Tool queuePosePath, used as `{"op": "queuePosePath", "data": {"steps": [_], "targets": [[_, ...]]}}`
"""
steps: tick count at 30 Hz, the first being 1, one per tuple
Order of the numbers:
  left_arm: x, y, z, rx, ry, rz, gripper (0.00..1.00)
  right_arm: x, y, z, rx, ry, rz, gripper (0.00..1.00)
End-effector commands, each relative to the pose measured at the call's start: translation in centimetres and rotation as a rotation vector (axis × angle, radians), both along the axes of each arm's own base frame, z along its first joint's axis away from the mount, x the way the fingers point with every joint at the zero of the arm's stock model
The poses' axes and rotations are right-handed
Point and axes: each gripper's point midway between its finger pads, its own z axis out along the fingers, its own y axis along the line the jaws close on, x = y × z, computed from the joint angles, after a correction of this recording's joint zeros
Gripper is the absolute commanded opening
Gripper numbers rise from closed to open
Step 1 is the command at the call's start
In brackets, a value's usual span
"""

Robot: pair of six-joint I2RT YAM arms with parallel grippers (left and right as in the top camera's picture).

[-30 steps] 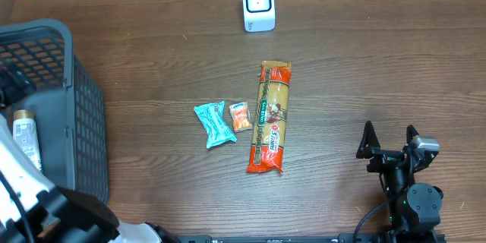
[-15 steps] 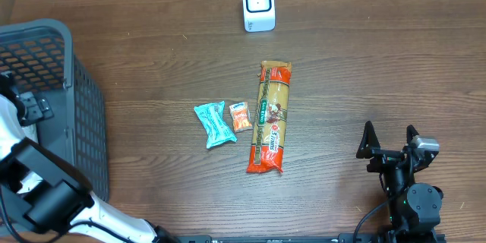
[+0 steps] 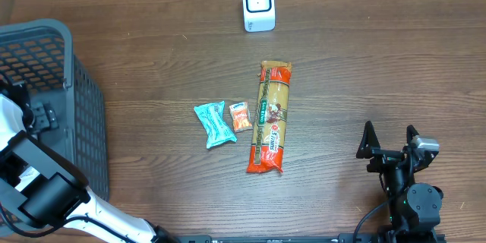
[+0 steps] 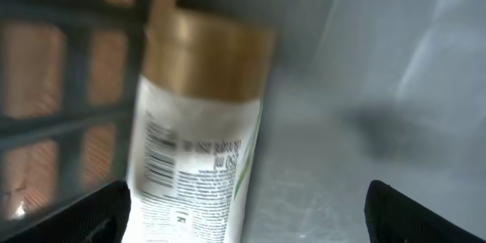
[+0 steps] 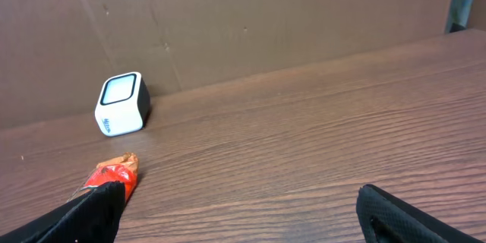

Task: Scan the item barcode
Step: 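Reach into the basket and grasp the white gold-capped tube, then carry the white tube out and lower it beside the wipes pack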

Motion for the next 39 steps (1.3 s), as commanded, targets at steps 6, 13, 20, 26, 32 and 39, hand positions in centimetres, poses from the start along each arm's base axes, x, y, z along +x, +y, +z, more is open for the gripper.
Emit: {"op": "queuePosePath", "data": {"steps": [6,13,20,26,32,39], "targets": [[-3.3,0.1,-3.2,0.001,0.079,0.055,0.86,-0.2,-0.3,0.9,-0.006,-0.019,-0.017,1.0],[-2.7,-1.4,-4.4,-0.074,0.013,0.084,0.15,-0.2,-0.3,0.9,-0.006,-0.019,-0.017,1.0],[-2.1,-2.0,-3.8,-0.096,-0.014,0.069,0.04,-0.2,-0.3,0.9,-0.006,-0.019,-0.017,1.0],[2.2,-1.8,5.1,-0.07,-0.273,0.076,0.04,-0.2,-0.3,0.9,-0.006,-0.019,-0.017,1.0],[5.7,-3.8,18.3,-0.077,-0.603,0.043,0.04,-0.2,-0.3,0.9,-0.006,-0.019,-0.017,1.0],[5.2,-10.9,32.1,0.003,-0.873,-0.116,0.04,-0.2,-0.3,0.9,-0.006,-0.019,-0.017,1.0]]}}
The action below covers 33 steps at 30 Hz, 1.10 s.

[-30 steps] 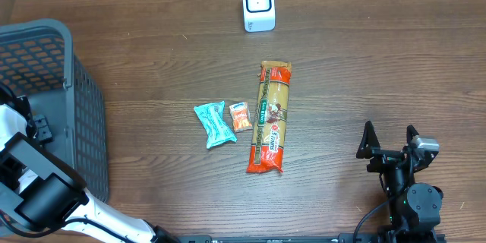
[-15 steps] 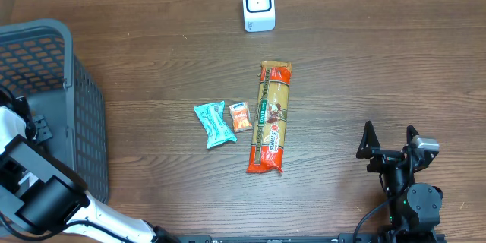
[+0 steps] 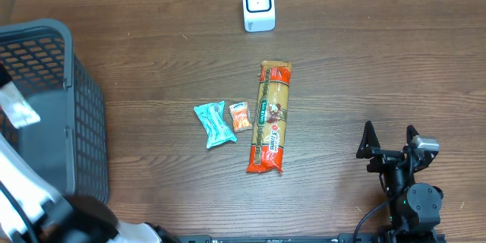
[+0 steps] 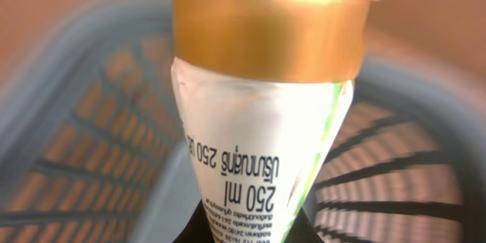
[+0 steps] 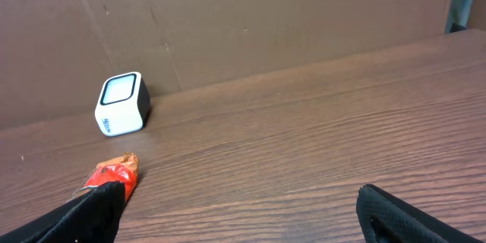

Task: Scan the item barcode
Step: 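Carry the white tube out and lower it beside the wipes pack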

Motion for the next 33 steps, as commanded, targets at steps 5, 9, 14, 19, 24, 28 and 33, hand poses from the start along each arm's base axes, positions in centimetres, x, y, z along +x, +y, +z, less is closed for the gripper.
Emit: {"op": "queuePosePath", "data": {"steps": [5,9,14,19,24,28,33], "targets": [[-0.7,-11.5,12.7,0.115,-0.287,-0.203,0.03,-0.2,-0.3,0.9,-0.007,-0.019,-0.017,1.0],[-1.1,-18.4,15.1,0.05,-0.374,-0.305,0.04,-0.2,-0.3,0.9,-0.006,-0.019,-0.017,1.0],[-0.9,-27.0,13.2,-0.071,-0.303,-0.513,0.04,-0.2,-0.3,0.9,-0.006,-0.019,-0.017,1.0],[-0.5,-31.1,5.8,-0.204,-0.026,-0.473,0.04,-0.2,-0.3,0.9,-0.006,-0.019,-0.017,1.0],[-0.2,-32.1,-3.3,-0.218,0.296,-0.346,0.04,-0.2,-0.3,0.9,-0.006,-0.019,-0.017,1.0],[0.6,-32.8,-10.0,-0.234,0.451,-0.314,0.04,-0.2,-0.3,0.9,-0.006,-0.019,-0.017,1.0],[1.2,-32.9,-16.5,-0.236,0.536,-0.295,0.04,-0.2,-0.3,0.9,-0.006,-0.019,-0.017,1.0]]}}
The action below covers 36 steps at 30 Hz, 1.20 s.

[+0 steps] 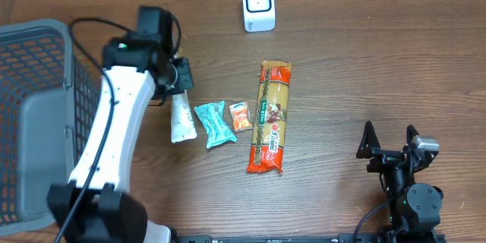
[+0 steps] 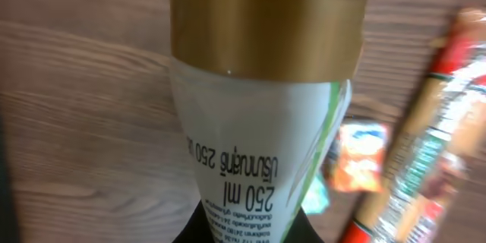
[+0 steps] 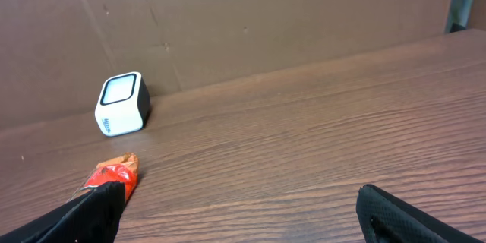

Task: Scan the item barcode
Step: 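Carry the white tube out and lower it beside the wipes pack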

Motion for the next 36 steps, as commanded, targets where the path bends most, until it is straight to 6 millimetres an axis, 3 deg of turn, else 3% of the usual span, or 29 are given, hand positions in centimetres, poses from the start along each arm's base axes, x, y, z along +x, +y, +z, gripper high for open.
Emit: {"op": "queuePosePath", "data": {"steps": [1,5,15,28,33,36], "targets": [[-0.1,0.4,-3.5,0.032,0.03,0.044,0.04,-0.2,-0.3,0.9,-0.006,-0.019,-0.017,1.0],[0.3,0.2,-6.8,0.023,0.024,0.041,0.04,-0.2,-0.3,0.9,-0.006,-0.019,-0.017,1.0],[0.6,-1.6,-11.1,-0.019,-0.038,0.0,0.04,-0.2,-0.3,0.9,-0.006,-0.019,-0.017,1.0],[0.1,-5.2,-12.6,-0.048,-0.049,-0.059,0.04,-0.2,-0.3,0.9,-0.006,-0.019,-0.017,1.0],[0.4,-7.0,-14.1,-0.062,-0.043,-0.064,0.04,-0.2,-0.3,0.9,-0.006,-0.019,-0.017,1.0],[0.4,-7.0,-14.3,-0.052,-0.041,-0.079,0.04,-0.2,-0.3,0.9,-0.006,-0.019,-0.017,1.0]]}}
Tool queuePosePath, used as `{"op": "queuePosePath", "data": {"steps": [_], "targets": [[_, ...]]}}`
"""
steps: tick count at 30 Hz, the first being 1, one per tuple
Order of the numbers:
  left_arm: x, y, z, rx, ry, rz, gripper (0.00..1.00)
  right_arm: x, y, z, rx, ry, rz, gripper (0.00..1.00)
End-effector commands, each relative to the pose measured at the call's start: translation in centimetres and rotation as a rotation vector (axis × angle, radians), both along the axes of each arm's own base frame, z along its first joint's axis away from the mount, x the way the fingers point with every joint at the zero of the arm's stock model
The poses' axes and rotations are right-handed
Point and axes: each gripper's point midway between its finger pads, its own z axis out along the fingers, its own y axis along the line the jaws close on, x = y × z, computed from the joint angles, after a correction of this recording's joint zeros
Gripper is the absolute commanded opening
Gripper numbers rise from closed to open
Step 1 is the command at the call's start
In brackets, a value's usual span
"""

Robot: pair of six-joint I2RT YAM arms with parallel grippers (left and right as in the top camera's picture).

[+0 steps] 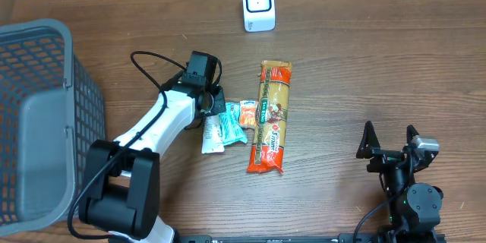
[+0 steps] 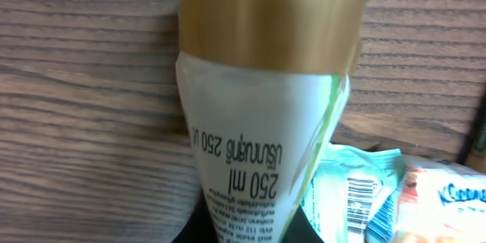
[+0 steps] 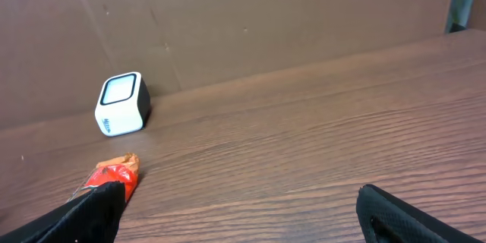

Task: Scan the item barcode
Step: 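Carry the white tube out and lower it beside the wipes pack, then open the left gripper and retract it toward the basket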

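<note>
A white tube with a gold cap [image 2: 269, 23] and "250 ml" print fills the left wrist view, with my left gripper [image 2: 250, 231] shut on its lower end. In the overhead view the tube [image 1: 213, 135] points toward the near edge, against the left side of a teal packet [image 1: 229, 125], with the left gripper [image 1: 210, 110] above it. The white scanner [image 1: 258, 5] stands at the far edge, also visible in the right wrist view [image 3: 121, 104]. A barcode shows on the teal packet [image 2: 357, 190]. My right gripper [image 1: 391, 146] rests open at the near right.
A grey mesh basket [image 1: 45, 53] takes up the left side. A small orange packet [image 1: 248, 114] and a long pasta pack [image 1: 270, 118] lie right of the teal packet. The pasta pack's red end [image 3: 114, 176] shows in the right wrist view. A cardboard wall backs the table.
My left gripper has moved right and nearer with the tube, from left of the teal packet to against it. The teal and orange packets sit slightly further right. The right arm has not moved.
My left gripper was open inside the basket by the tube. Then it was shut on the tube and raised over the basket. Then it held the tube over the table left of the teal packet, and now it holds it against that packet.
</note>
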Motion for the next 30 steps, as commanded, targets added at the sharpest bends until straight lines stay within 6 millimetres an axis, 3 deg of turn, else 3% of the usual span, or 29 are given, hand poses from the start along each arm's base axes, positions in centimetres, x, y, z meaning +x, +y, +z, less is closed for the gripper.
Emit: {"op": "queuePosePath", "data": {"steps": [1,6,9,10,11,12,17,20,27,30], "targets": [[-0.2,-0.6,-0.5,-0.015,0.02,-0.01,0.04,-0.2,-0.3,0.9,-0.006,-0.019,-0.017,1.0],[0.2,1.1,0.7,0.01,0.044,-0.022,0.06,-0.2,-0.3,0.9,-0.006,-0.019,-0.017,1.0],[0.5,1.6,1.0,0.018,0.041,-0.038,0.17,-0.2,-0.3,0.9,-0.006,-0.019,-0.017,1.0],[0.5,1.7,1.0,0.018,0.04,-0.036,0.34,-0.2,-0.3,0.9,-0.006,-0.019,-0.017,1.0],[0.5,1.7,1.0,0.018,0.039,-0.036,0.62,-0.2,-0.3,0.9,-0.006,-0.019,-0.017,1.0],[0.5,1.6,1.0,0.018,0.039,-0.036,1.0,-0.2,-0.3,0.9,-0.006,-0.019,-0.017,1.0],[0.8,1.6,2.1,0.016,0.045,-0.036,1.0,-0.2,-0.3,0.9,-0.006,-0.019,-0.017,1.0],[1.6,1.9,5.3,0.021,0.037,-0.043,1.0,-0.2,-0.3,0.9,-0.006,-0.019,-0.017,1.0],[3.4,5.2,17.5,0.046,-0.058,-0.048,1.0,-0.2,-0.3,0.9,-0.006,-0.019,-0.017,1.0],[3.0,6.9,20.9,0.079,-0.088,-0.093,1.0,-0.2,-0.3,0.9,-0.006,-0.019,-0.017,1.0]]}}
